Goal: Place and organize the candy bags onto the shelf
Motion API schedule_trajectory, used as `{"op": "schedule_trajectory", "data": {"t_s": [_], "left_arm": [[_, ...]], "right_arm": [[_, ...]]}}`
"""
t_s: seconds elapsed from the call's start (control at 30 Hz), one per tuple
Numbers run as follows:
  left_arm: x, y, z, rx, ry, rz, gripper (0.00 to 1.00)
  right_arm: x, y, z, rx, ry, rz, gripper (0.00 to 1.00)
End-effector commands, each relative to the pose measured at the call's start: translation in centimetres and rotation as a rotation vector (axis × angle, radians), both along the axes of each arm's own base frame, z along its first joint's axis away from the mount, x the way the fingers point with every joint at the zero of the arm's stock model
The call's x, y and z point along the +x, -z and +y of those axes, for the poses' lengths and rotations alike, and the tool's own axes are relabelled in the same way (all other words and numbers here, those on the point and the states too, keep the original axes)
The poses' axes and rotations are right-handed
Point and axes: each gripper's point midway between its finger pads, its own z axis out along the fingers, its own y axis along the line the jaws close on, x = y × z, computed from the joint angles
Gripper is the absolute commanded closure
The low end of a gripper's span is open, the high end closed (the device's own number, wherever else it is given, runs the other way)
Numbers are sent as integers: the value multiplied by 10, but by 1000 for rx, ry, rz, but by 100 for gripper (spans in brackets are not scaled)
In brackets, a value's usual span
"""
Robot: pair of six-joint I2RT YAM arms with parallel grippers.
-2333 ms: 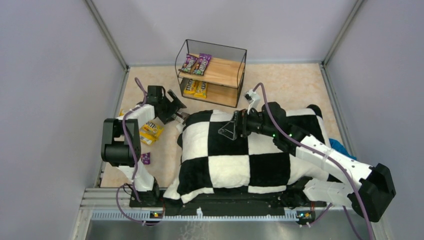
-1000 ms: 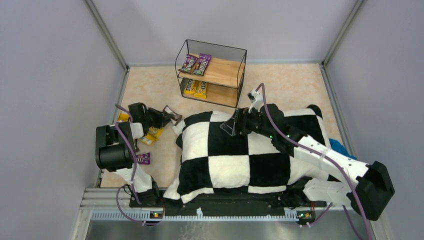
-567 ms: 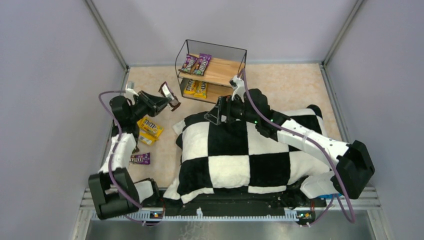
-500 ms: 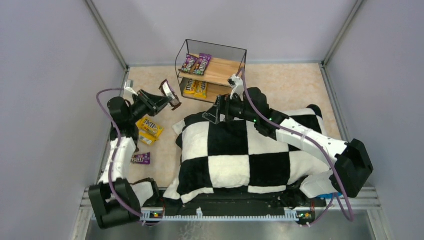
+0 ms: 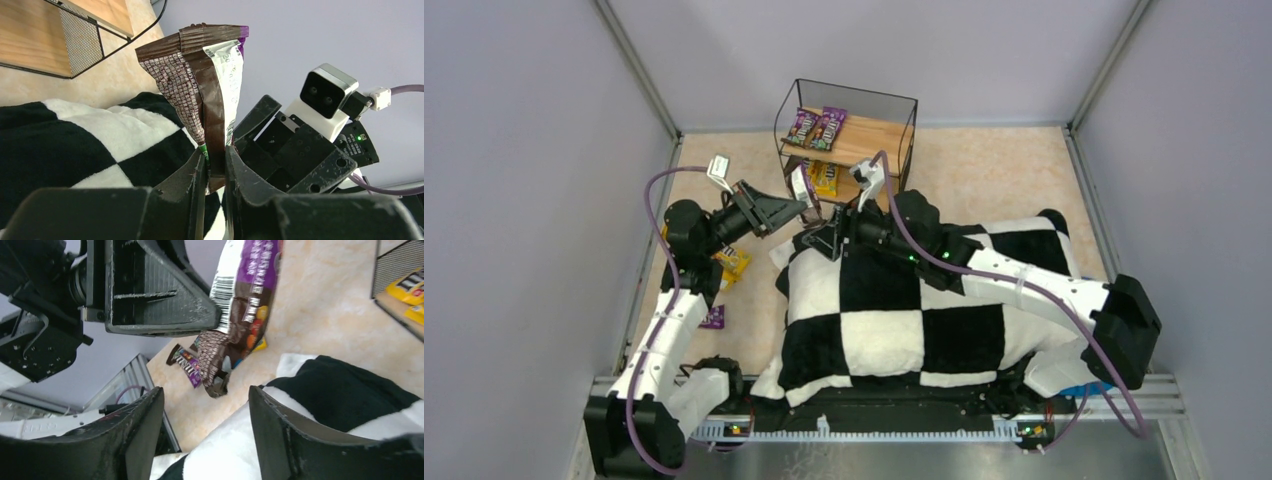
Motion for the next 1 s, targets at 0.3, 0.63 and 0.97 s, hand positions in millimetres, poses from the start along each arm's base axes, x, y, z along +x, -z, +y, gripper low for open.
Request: {"op": "schedule_trajectory", "data": {"t_s": [0.3,0.63,0.97], "left_arm": [[-5,-22,-5,-31,3,-53,76],[-11,-26,-8,-28,25,-47,76],[-17,-38,-10,-36,35,-65,76]], "right_arm": [[2,-57,-21,163,75,-113,50],[9,-62,-19,147,94,-146,64],[14,-58,-18,134,105,-152,69]]}}
